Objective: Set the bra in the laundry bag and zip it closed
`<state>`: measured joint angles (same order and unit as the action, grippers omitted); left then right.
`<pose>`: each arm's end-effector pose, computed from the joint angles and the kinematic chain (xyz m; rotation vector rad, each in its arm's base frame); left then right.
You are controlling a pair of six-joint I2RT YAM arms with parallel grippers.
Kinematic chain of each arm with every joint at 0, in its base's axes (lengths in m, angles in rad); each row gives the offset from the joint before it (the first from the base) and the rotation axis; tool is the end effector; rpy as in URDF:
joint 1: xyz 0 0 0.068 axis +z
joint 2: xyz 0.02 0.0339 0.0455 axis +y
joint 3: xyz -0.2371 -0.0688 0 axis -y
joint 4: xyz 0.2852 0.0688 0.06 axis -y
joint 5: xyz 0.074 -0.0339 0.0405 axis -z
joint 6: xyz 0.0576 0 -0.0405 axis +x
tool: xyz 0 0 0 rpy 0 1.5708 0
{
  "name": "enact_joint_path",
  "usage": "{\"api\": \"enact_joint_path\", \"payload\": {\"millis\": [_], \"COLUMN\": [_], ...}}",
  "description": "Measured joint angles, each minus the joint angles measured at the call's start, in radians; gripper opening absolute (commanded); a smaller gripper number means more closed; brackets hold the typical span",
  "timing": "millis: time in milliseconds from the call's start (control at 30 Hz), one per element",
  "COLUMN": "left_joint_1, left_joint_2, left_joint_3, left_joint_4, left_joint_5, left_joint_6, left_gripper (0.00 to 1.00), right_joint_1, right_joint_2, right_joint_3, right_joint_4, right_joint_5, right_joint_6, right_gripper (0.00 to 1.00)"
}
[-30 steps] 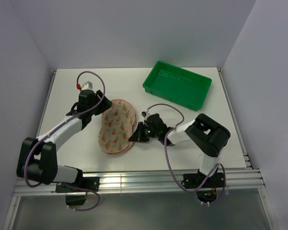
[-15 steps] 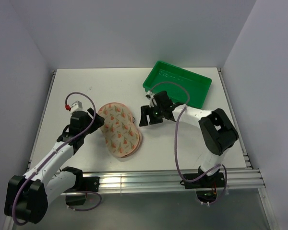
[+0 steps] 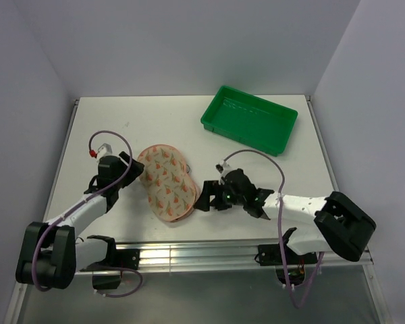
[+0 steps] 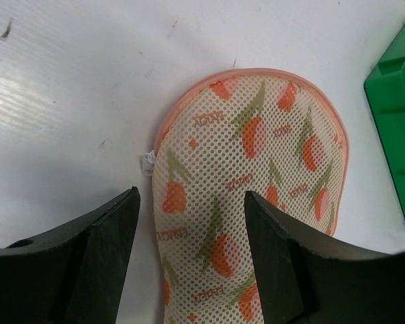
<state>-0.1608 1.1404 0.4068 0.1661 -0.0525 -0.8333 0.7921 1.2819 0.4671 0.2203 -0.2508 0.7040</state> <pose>0.2808 -0.0425 0.1119 -0.7501 2.0508 -0.5206 0.2000 0.2231 0.1017 -0.2625 2.3571 1.0734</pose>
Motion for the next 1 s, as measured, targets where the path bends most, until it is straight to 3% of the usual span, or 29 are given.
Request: {"api": "enact_joint_path", "payload": {"millis": [200,367,400,533,567,633,667,733,1000], "left_joint_1": [0.000,0.000,0.000,0.000,0.000,0.000,0.000,0.000,-0.033], "left_joint_2": [0.060,0.123,0.131,0.140,0.140,0.140,0.140,0.140,0.050], "left_joint_3": [-0.033,-0.044,-0.045,-0.046,-0.046,-0.046,-0.046,-0.046,-0.135], "left_joint_4": [0.138,0.216,0.222,0.244,0.245,0.246,0.246,0.240,0.199], "left_joint_5": [0.004,0.010,0.010,0.009,0.008,0.003,0.002,0.002,0.008], "left_joint_6": [0.006,0.009,0.009,0.015,0.019,0.027,0.027,0.030,0.017], "left_gripper": [0.66,0.64,0.63,0.40,0.37,0.27,0.25,0.22,0.14], "right_joint_1": [0.043,0.043,0.043,0.040,0.039,0.032,0.027,0.011,-0.124], "right_joint_2": [0.116,0.222,0.248,0.308,0.318,0.333,0.338,0.340,0.385], "right_joint_3": [-0.048,-0.039,-0.029,0.003,0.009,0.020,0.025,0.031,0.169], "right_joint_4": [0.196,0.320,0.338,0.379,0.386,0.396,0.399,0.400,0.288], "right_joint_5": [-0.019,-0.030,-0.031,-0.027,-0.026,-0.023,-0.021,-0.018,-0.041], "right_joint_6": [0.143,0.204,0.215,0.239,0.242,0.246,0.248,0.245,0.156], "right_gripper": [0.96,0.82,0.77,0.60,0.45,0.34,0.21,0.13,0.12]}}
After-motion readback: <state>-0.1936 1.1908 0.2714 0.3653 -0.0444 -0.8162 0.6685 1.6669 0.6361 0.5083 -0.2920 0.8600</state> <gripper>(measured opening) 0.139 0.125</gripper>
